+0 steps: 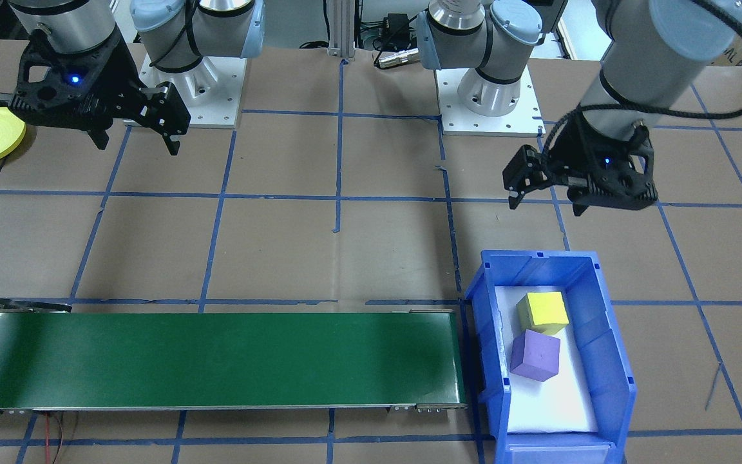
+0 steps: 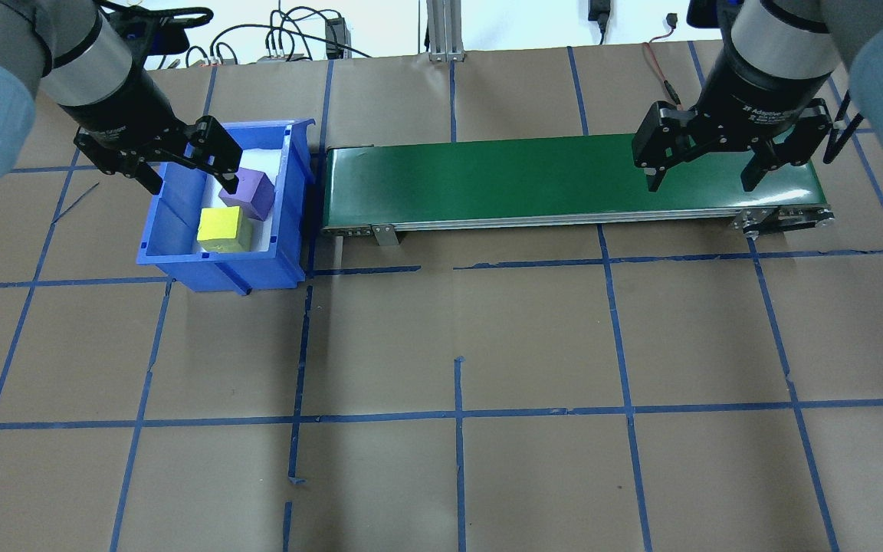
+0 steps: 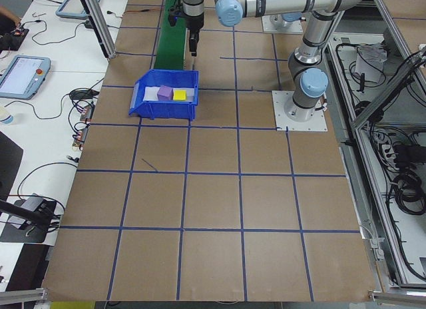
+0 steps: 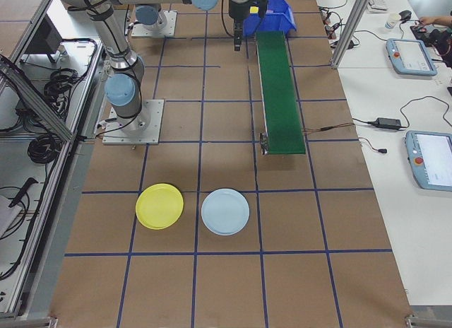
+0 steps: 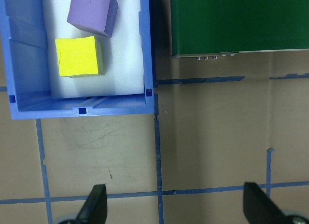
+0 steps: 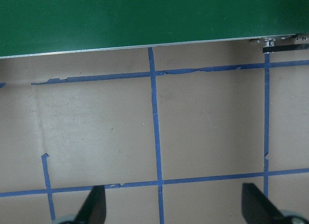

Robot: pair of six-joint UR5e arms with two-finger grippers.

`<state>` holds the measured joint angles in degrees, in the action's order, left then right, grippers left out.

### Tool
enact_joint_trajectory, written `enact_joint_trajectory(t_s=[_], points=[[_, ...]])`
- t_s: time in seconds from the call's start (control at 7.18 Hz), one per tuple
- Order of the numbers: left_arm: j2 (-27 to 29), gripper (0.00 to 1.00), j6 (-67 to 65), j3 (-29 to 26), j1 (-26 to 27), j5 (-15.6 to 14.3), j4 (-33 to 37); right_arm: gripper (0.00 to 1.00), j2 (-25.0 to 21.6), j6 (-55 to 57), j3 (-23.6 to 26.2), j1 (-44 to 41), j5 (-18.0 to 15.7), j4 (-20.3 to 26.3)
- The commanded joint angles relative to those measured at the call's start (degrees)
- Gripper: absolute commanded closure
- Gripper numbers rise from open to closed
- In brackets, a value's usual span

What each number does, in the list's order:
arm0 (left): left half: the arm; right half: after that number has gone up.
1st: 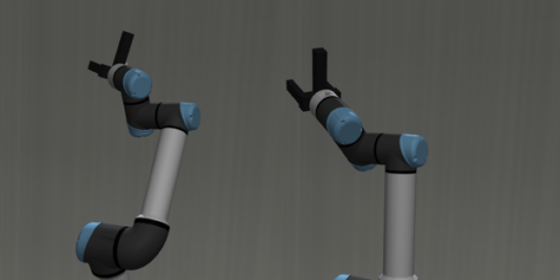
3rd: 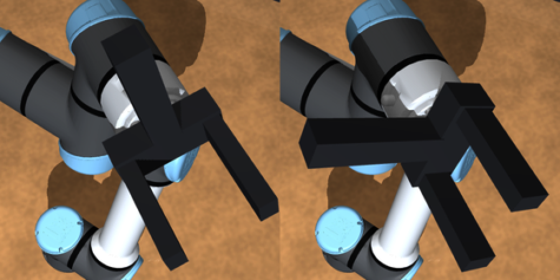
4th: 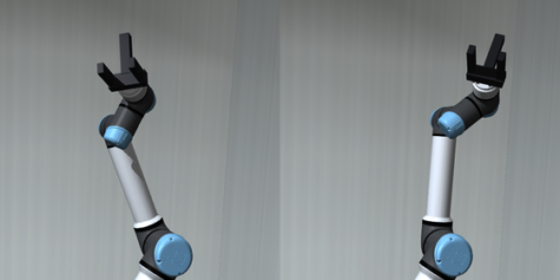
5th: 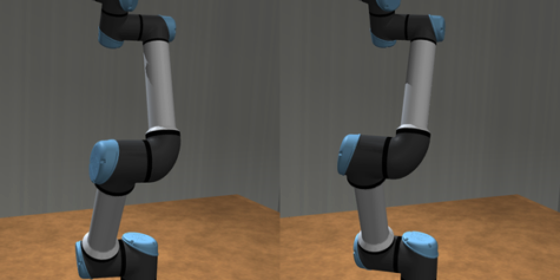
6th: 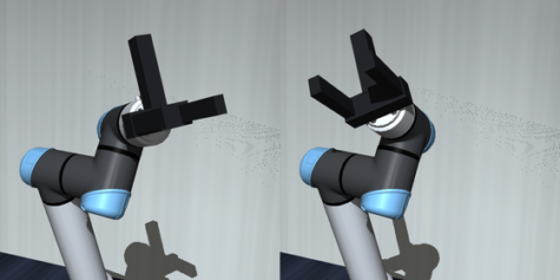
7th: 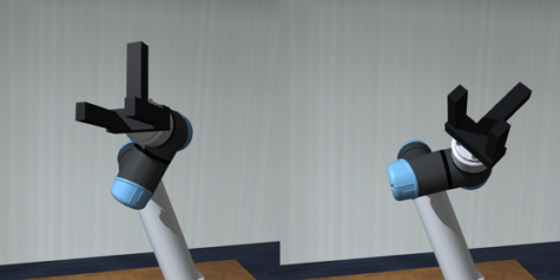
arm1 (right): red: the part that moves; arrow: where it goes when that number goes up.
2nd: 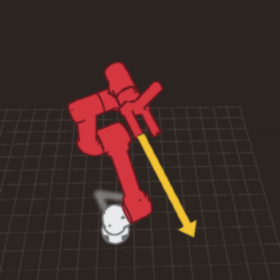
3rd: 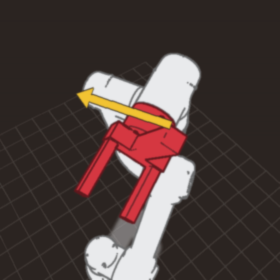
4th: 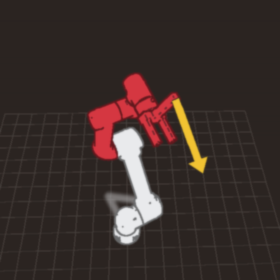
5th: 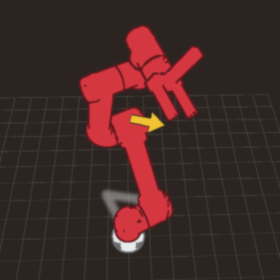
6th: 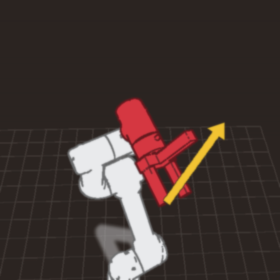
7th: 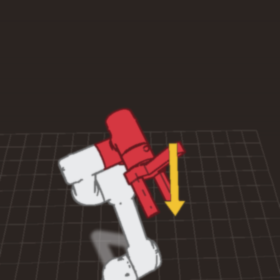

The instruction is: Move block left to right into plate

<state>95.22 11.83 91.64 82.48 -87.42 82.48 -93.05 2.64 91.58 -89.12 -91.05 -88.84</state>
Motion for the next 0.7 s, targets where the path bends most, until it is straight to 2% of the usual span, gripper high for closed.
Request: enact_joint_trajectory(t_s=[0.0,0.14,0.56], points=[[8.62,0.0,2.84,-0.5,-1.97,-0.12,-10.43,0.0,-0.03,0.0,0.01,0.0,0.0,-0.02],[12.49,0.0,5.46,-0.67,-1.97,0.06,-17.89,0.0,0.06,0.0,0.01,0.0,0.0,0.07],[19.45,0.0,6.45,-3.92,-1.97,-0.03,-19.63,0.0,-0.03,0.0,0.01,0.0,0.0,0.07]])
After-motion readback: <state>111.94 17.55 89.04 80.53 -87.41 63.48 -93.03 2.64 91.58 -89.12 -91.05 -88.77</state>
